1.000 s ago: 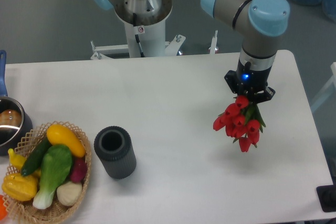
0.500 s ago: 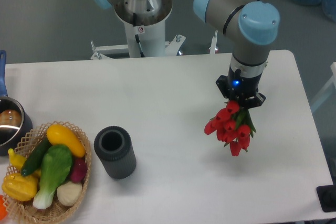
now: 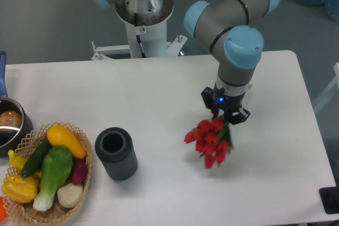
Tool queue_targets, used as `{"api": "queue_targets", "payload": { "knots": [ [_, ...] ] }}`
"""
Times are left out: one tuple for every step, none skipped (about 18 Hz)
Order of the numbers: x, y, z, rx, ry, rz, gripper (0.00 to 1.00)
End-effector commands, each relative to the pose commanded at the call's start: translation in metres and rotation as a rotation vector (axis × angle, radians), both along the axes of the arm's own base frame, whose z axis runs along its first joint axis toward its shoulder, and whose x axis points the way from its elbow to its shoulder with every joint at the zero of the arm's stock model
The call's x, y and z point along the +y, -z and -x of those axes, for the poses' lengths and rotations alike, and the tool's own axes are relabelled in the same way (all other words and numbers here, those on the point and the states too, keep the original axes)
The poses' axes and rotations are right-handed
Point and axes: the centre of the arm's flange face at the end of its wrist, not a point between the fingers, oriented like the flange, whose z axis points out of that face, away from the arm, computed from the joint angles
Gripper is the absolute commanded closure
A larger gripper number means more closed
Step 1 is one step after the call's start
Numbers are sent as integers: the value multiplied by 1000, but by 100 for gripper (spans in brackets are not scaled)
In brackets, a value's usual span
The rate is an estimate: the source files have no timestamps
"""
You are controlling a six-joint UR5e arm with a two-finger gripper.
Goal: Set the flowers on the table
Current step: 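Lay the red tulips on the table and open the gripper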
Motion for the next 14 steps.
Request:
{"api": "queue_targets", "payload": {
  "knots": [
    [1,1,-1,3,2,-4,7],
    [1,0,0,16,2,-14,0],
    [1,2,-1,26,3,-20,0],
    [-1,5,-2,35,3,-26,0],
    [-1,6,-2,43,8,-30,0],
    [-1,6,-1,50,9,-34,0],
    [-2,4,1,55,5,-38,0],
    [-5,3,4,63,-1,-42,0],
    [-9,1,8,66,-12,-44,0],
    [-13,1,12,67,-21,-44,0],
    [-18,1,16,67,-30,-44,0],
    [-22,1,19,66,-38,-43,0],
    [-24,1,21,66,-43,-42,0],
    [-27,1,24,68,-47,-43,0]
  ]
}}
